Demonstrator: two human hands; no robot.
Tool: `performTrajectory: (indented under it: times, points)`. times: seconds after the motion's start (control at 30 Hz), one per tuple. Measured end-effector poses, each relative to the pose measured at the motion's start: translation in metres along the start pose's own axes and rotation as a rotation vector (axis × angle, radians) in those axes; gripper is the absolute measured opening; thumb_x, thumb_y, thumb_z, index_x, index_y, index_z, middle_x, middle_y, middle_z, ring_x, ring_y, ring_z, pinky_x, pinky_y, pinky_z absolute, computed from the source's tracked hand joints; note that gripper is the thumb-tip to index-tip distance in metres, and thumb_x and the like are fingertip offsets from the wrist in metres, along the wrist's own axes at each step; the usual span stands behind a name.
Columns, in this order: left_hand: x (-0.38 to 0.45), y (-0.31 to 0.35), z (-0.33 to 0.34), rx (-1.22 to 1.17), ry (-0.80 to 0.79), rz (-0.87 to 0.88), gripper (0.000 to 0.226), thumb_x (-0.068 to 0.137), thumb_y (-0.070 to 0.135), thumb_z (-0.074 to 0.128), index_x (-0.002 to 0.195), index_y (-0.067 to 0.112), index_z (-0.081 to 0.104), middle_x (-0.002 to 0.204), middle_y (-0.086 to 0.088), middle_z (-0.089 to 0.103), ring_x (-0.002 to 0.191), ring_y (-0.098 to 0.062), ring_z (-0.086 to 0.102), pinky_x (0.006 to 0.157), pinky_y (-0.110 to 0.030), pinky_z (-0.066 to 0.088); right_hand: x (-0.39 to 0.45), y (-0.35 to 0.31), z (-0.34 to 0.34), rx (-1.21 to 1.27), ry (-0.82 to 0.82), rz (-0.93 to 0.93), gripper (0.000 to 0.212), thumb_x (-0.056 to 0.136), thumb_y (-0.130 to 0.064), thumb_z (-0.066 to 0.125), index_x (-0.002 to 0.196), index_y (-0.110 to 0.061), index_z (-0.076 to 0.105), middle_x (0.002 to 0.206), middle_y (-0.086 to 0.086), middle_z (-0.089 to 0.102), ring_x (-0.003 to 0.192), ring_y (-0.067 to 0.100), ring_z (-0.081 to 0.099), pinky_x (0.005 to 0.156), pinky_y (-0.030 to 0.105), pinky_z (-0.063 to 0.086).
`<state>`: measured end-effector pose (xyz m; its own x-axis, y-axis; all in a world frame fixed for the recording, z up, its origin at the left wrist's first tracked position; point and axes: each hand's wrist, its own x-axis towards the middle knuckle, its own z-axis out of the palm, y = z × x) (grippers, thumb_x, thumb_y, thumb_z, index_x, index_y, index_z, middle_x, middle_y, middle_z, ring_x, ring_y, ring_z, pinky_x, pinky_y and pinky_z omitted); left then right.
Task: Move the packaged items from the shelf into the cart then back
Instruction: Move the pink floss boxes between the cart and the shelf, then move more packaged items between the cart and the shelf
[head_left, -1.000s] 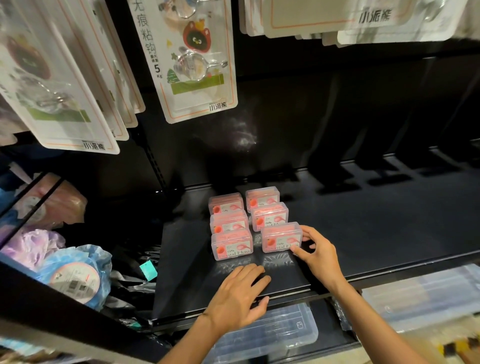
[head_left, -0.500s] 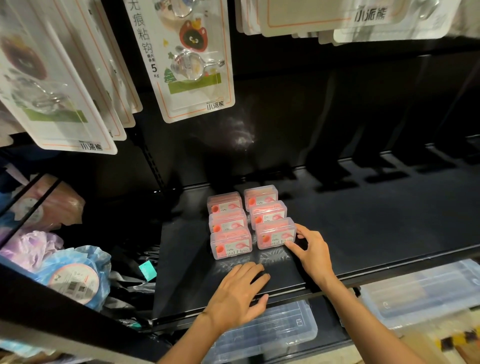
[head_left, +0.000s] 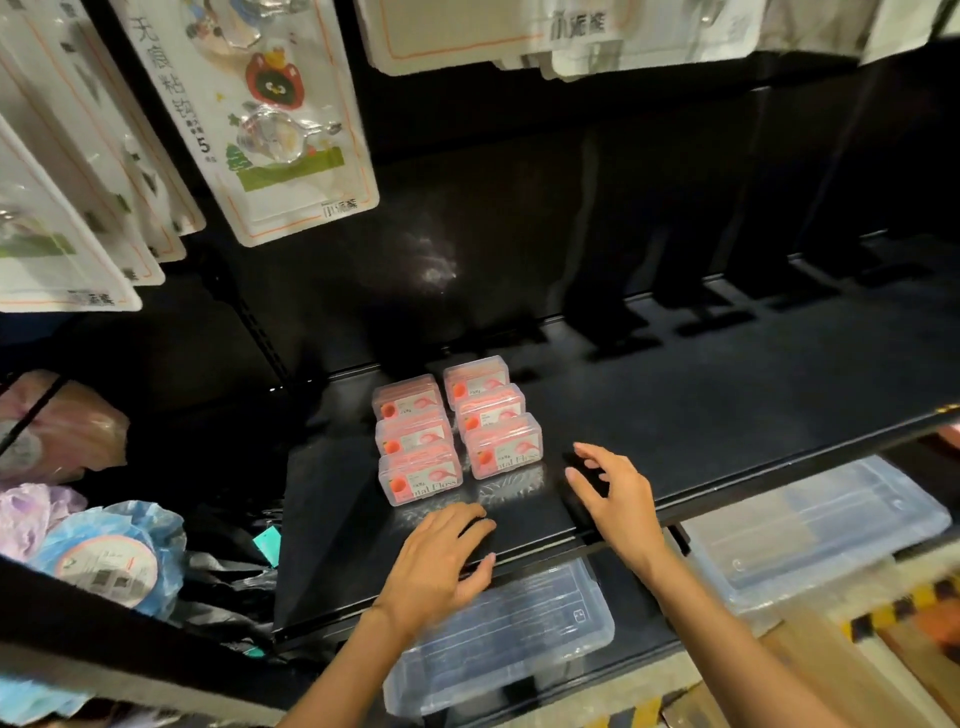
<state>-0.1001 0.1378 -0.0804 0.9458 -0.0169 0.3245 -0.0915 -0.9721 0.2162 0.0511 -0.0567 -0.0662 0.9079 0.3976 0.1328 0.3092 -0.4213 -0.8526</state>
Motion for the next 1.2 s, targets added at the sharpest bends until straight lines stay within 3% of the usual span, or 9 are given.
performTrajectory:
  times: [0.1,0.2,0.27,0.43,0.6,0.77,0.87,1.0,1.2]
  points:
    - [0.017,0.03,0.003,-0.063,0.042,-0.119,0.038,0.093,0.041,0.041,0.105,0.017,0.067,0.109,0.004,0.063,0.099,-0.012,0.059,0.088,-0.027,0.048,-0.037,0.021,-0.046,-0.087,0.075,-0.035,0.032,0.092,-0.024,0.062,0.123,-0.017,0.061,0.115,-0.005,0.06,0.111,0.011,0.054,0.096,0.016,0.035]
    - [0.039,0.095,0.018,-0.259,0.051,-0.189,0.044,0.095,0.045,0.036,0.12,0.018,0.062,0.128,0.008,0.056,0.119,-0.007,0.05,0.104,-0.022,0.033,-0.087,0.049,-0.102,-0.17,0.154,0.009,0.038,0.094,-0.038,0.053,0.122,-0.013,0.061,0.116,-0.005,0.06,0.113,0.014,0.053,0.094,0.008,0.028]
    - [0.051,0.145,0.033,-0.446,0.015,-0.206,0.05,0.095,0.05,0.036,0.129,0.021,0.056,0.137,0.012,0.048,0.128,-0.002,0.041,0.11,-0.023,0.029,-0.122,0.064,-0.135,-0.189,0.221,0.052,0.043,0.097,-0.045,0.046,0.126,-0.015,0.059,0.123,-0.007,0.056,0.117,0.008,0.048,0.098,0.012,0.027]
    - [0.065,0.314,0.082,-0.718,-0.174,-0.07,0.081,0.085,0.077,0.015,0.143,0.026,0.038,0.151,0.013,0.032,0.14,-0.002,0.026,0.117,-0.03,0.022,-0.242,0.107,-0.235,-0.181,0.392,0.272,0.049,0.096,-0.048,0.037,0.139,-0.026,0.046,0.142,-0.017,0.037,0.136,0.003,0.029,0.111,0.022,0.02]
    - [0.043,0.461,0.118,-0.82,-0.4,0.085,0.055,0.093,0.062,0.024,0.142,0.039,0.028,0.149,0.03,0.016,0.138,0.015,0.009,0.116,-0.016,0.007,-0.361,0.139,-0.324,-0.232,0.535,0.468,0.047,0.095,-0.056,0.035,0.139,-0.038,0.04,0.145,-0.024,0.031,0.14,0.001,0.022,0.114,0.024,0.017]
    - [0.028,0.562,0.139,-0.83,-0.6,0.108,0.063,0.091,0.056,0.027,0.147,0.027,0.029,0.151,0.019,0.022,0.141,0.001,0.017,0.117,-0.02,0.01,-0.441,0.157,-0.388,-0.272,0.668,0.581,0.043,0.093,-0.044,0.038,0.136,-0.045,0.034,0.143,-0.033,0.026,0.135,-0.014,0.019,0.105,0.002,0.006]
    - [0.036,0.601,0.152,-0.804,-0.646,0.192,0.062,0.09,0.054,0.028,0.146,0.029,0.03,0.15,0.021,0.024,0.14,0.004,0.018,0.115,-0.017,0.01,-0.467,0.175,-0.41,-0.244,0.743,0.688,0.049,0.094,-0.057,0.035,0.141,-0.041,0.035,0.146,-0.03,0.026,0.139,-0.007,0.017,0.106,0.005,0.006]
    - [0.064,0.658,0.171,-0.744,-0.653,0.326,0.059,0.092,0.057,0.025,0.146,0.033,0.028,0.15,0.026,0.021,0.134,0.016,0.012,0.103,0.002,0.0,-0.478,0.205,-0.446,-0.232,0.831,0.733,0.077,0.077,-0.083,0.017,0.14,-0.042,0.036,0.147,-0.03,0.026,0.14,-0.008,0.016,0.11,0.012,0.01]
    - [0.136,0.756,0.209,-0.683,-0.621,0.583,0.048,0.096,0.056,0.022,0.142,0.05,0.012,0.149,0.037,0.004,0.139,0.014,0.002,0.115,-0.02,0.006,-0.465,0.26,-0.53,-0.231,0.914,0.792,0.074,0.08,-0.075,0.022,0.142,-0.038,0.037,0.15,-0.025,0.027,0.14,-0.01,0.013,0.111,0.018,0.012]
